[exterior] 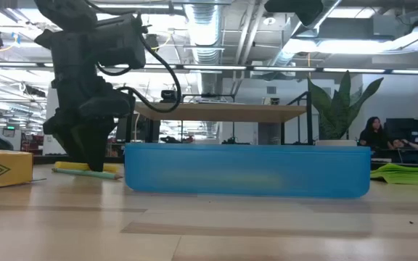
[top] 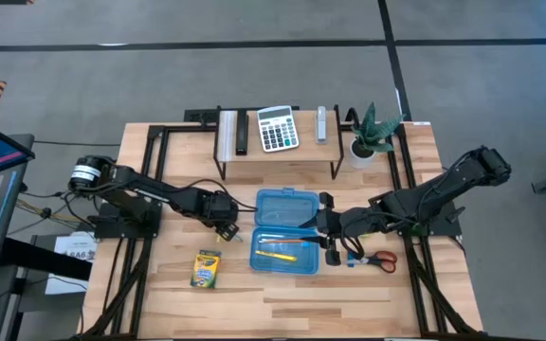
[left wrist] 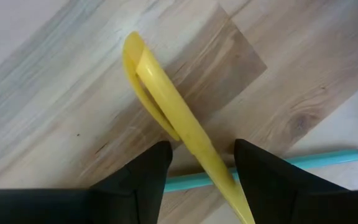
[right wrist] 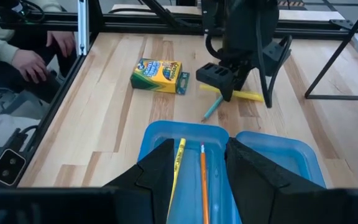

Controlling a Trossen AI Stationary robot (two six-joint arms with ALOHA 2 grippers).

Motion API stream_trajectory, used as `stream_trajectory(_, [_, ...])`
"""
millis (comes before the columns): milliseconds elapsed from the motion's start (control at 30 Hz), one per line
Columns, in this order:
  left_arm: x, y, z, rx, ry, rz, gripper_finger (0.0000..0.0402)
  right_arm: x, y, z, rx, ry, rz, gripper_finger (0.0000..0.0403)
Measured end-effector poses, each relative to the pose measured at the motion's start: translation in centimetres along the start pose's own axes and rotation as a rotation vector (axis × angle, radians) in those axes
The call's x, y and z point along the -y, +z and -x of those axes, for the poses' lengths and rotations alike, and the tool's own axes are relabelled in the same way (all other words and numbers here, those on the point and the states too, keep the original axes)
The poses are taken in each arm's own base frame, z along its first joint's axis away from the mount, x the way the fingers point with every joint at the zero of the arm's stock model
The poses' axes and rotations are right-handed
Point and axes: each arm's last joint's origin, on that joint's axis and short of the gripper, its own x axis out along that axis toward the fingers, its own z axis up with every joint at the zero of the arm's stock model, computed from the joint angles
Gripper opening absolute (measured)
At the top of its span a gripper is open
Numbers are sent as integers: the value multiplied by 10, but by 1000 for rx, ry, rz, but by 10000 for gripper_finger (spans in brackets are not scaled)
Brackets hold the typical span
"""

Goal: Pack school essentials
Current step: Put the yellow pen into the supply box

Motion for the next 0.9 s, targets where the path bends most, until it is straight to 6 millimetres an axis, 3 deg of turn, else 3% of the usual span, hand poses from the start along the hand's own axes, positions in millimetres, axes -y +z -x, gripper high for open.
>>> stream_trajectory(200, [-1,0,1,7,1,-2,160,0,0,0,0,0,0,163])
stream_trajectory(633, [-1,0,2,9,-9,-62,14,0,0,0,0,0,3,163])
stream_trajectory(900, [-5,1,30,105,-77,-100,7,0,0,0,0,0,4,163])
